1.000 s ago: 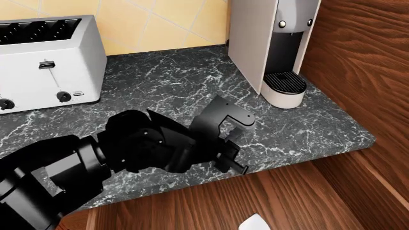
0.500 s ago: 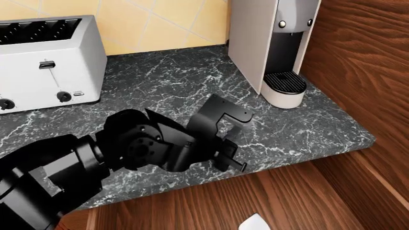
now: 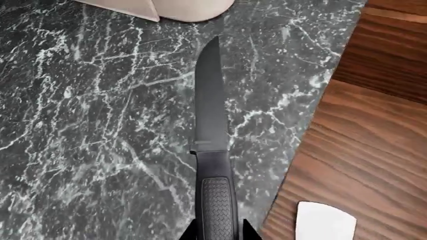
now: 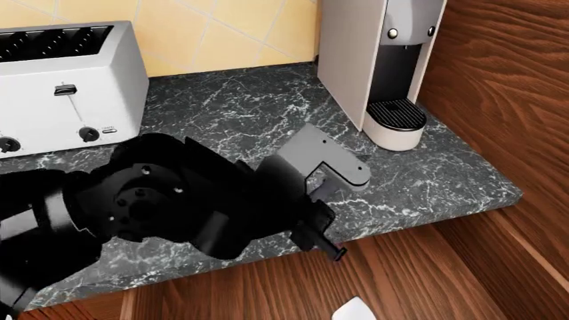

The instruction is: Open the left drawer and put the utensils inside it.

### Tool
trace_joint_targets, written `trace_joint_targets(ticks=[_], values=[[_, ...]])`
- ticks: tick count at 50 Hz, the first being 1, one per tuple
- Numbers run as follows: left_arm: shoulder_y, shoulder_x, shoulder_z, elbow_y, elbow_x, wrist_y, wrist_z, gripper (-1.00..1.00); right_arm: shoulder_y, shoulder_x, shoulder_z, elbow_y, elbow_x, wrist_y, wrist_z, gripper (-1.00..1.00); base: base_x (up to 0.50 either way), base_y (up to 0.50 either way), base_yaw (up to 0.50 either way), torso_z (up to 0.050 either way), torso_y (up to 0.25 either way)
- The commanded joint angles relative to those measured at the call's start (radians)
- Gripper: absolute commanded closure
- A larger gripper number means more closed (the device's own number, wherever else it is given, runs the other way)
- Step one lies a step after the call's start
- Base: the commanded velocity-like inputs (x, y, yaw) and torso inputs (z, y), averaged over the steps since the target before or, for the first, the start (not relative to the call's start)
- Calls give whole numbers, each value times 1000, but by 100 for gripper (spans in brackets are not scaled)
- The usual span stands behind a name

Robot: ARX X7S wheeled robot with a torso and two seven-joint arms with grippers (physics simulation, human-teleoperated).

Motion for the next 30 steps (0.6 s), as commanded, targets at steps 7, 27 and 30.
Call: trace_joint_targets(ticks=[7, 27, 30], values=[[-156, -87, -100, 297, -240, -77, -72, 100, -12, -3, 2, -20, 11, -2, 6, -100, 0, 0, 0, 0, 0], [-122, -76, -124, 342, -219, -87, 50, 100, -8, 0, -5, -14, 8, -8, 3, -100, 0, 0, 0, 0, 0], [-97, -74, -124, 335, -204, -84, 82, 100, -9, -1, -6, -16, 7, -9, 3, -100, 0, 0, 0, 0, 3]])
